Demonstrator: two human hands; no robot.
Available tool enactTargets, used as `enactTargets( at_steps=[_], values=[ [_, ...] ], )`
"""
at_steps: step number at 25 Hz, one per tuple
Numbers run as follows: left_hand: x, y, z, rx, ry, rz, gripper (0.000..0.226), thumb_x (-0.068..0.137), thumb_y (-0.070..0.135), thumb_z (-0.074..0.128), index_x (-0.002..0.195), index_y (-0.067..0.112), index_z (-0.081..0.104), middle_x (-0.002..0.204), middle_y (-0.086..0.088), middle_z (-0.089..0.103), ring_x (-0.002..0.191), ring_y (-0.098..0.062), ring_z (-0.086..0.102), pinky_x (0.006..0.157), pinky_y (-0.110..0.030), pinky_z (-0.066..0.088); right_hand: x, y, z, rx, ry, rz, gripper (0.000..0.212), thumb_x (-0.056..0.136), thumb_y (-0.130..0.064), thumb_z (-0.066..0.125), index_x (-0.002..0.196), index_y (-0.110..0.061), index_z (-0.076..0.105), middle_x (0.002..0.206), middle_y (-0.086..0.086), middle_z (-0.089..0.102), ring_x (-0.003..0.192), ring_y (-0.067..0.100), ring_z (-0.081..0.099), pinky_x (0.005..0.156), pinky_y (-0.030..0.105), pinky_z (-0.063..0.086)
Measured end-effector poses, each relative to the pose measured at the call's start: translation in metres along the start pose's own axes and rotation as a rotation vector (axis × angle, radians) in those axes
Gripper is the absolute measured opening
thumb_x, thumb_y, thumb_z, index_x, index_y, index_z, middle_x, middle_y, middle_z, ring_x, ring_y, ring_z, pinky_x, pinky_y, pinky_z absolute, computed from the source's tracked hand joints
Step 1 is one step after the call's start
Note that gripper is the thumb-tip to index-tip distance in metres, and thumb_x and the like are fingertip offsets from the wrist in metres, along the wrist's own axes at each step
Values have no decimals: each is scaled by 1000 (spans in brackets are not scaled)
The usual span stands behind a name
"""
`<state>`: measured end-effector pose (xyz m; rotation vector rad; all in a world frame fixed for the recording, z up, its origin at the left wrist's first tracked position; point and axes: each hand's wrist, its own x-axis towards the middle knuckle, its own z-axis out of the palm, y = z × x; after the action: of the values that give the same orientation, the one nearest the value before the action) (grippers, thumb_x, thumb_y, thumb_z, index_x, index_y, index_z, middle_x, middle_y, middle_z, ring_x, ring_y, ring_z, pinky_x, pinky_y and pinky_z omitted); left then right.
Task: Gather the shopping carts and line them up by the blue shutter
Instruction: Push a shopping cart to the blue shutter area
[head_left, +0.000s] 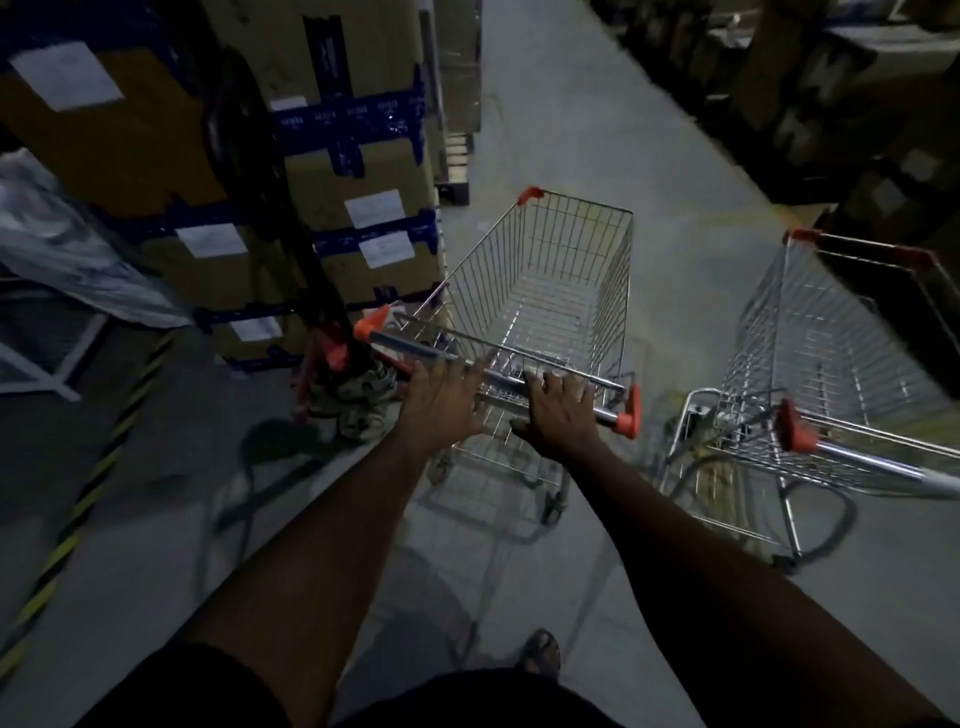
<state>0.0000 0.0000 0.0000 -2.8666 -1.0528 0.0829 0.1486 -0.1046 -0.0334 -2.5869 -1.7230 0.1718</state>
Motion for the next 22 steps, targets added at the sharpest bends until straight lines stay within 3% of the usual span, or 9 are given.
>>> enactTargets(
  at_steps=[3, 6, 11, 13, 17, 22],
  values=[
    [34, -19, 7, 27, -48, 37, 83, 77, 59, 51, 146, 22, 25, 146, -11, 36, 134, -33, 32, 107, -56, 25, 23, 0, 8, -16, -82, 39, 83, 80, -62, 57, 146, -23, 25, 145, 12, 39, 132, 36, 35, 106, 61, 25],
    [63, -50, 14, 51, -31, 106, 81, 71, 61, 59, 138, 22, 38, 133, -10, 47, 123, -31, 42, 103, -51, 31, 45, -1, 8, 63, -143, 84, 72, 80, -56, 61, 140, -26, 33, 137, 9, 47, 124, 35, 45, 98, 54, 36],
    [110, -83, 18, -16, -182, 316, 40, 69, 46, 65, 96, 18, 60, 104, -7, 65, 98, -28, 60, 81, -37, 47, 75, -8, -2, 50, -271, 167, 38, 82, -39, 61, 110, -14, 60, 114, 13, 63, 104, 32, 61, 80, 39, 50],
    [119, -87, 28, -5, -259, 356, 40, 71, 48, 62, 97, 18, 65, 103, -7, 67, 99, -28, 61, 82, -38, 49, 74, -12, 1, 6, -216, 236, 33, 81, -37, 58, 103, -14, 65, 104, 14, 66, 95, 34, 65, 74, 38, 52],
    [128, -91, 44, -18, -217, 357, 37, 76, 45, 59, 97, 17, 68, 100, -8, 69, 96, -30, 65, 80, -39, 51, 74, -17, 3, -29, -152, 284, 26, 77, -35, 59, 90, -15, 68, 91, 11, 70, 85, 32, 68, 68, 35, 52],
    [130, -97, 48, -43, -213, 392, 37, 77, 46, 59, 95, 15, 67, 95, -10, 69, 89, -30, 65, 76, -38, 50, 77, -26, 3, -96, -148, 338, 27, 79, -39, 58, 92, -17, 67, 87, 9, 69, 80, 30, 67, 68, 35, 55]
  ],
)
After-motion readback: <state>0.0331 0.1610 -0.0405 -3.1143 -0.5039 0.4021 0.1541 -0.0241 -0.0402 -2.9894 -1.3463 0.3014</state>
